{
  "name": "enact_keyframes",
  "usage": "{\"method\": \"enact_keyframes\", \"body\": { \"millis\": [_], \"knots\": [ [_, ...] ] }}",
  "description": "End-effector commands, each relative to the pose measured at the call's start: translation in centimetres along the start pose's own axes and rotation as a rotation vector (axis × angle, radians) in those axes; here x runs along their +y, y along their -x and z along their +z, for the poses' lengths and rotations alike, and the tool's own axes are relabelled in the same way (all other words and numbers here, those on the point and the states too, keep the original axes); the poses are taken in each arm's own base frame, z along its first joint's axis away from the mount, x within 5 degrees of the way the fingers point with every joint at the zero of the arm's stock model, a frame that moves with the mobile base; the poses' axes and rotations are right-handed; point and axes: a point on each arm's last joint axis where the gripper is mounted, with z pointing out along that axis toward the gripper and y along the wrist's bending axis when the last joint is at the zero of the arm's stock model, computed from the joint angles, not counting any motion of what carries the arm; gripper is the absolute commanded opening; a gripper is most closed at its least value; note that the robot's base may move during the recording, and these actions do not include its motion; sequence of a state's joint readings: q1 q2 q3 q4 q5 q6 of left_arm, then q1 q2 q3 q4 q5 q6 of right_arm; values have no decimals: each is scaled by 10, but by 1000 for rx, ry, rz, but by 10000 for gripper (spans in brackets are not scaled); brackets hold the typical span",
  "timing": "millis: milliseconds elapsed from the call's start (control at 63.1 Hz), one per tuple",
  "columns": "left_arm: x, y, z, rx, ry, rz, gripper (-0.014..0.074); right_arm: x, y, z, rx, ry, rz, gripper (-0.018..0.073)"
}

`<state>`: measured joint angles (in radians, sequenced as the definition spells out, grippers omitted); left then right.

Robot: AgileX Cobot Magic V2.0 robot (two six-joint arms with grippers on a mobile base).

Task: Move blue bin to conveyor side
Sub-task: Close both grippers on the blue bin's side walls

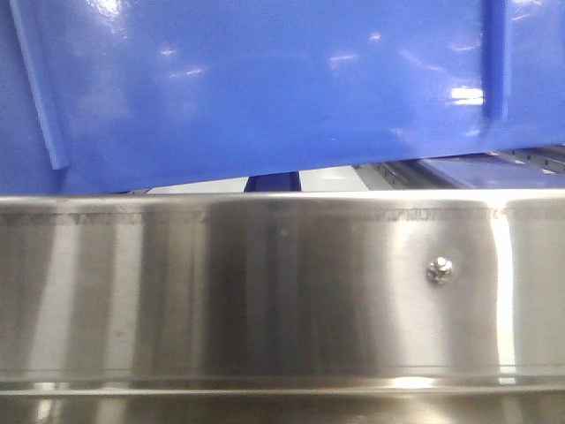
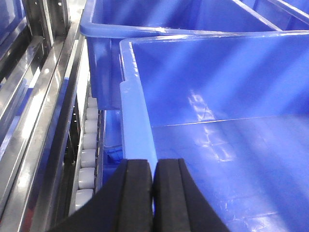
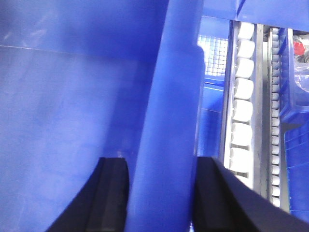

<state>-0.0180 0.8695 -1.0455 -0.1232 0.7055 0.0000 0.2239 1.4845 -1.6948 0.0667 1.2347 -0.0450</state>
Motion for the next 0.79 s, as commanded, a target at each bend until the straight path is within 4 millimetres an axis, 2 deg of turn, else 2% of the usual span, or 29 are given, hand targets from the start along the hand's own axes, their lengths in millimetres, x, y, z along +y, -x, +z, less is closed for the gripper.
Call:
{"method": "enact_keyframes", "body": {
  "millis": [0, 206, 333, 428, 492, 618, 682, 777],
  "knots": [
    [0, 3, -1, -24, -6, -10, -6, -1, 0, -8, -33, -20, -31, -89],
    [-1, 11, 0, -77, -11, -16, -6, -1, 0, -8, -33, -20, -31, -89],
    [-1, 20, 9, -68, -11, -17, 20, -1, 0, -8, -33, -20, -31, -89],
    [-1, 28, 18, -60, -10, -17, 139, -1, 0, -8, -33, -20, -31, -89],
    [-1, 34, 26, -50, -9, -18, 279, -1, 0, -8, -33, -20, -31, -89],
    [0, 41, 45, -19, -6, -21, 485, -1, 0, -8, -33, -20, -31, -89],
    [1, 40, 55, 15, -4, -28, 517, -1, 0, -8, -33, -20, -31, -89],
    [2, 36, 72, 86, 2, -63, 519, -1, 0, -8, -33, -20, -31, -89]
  ]
}}
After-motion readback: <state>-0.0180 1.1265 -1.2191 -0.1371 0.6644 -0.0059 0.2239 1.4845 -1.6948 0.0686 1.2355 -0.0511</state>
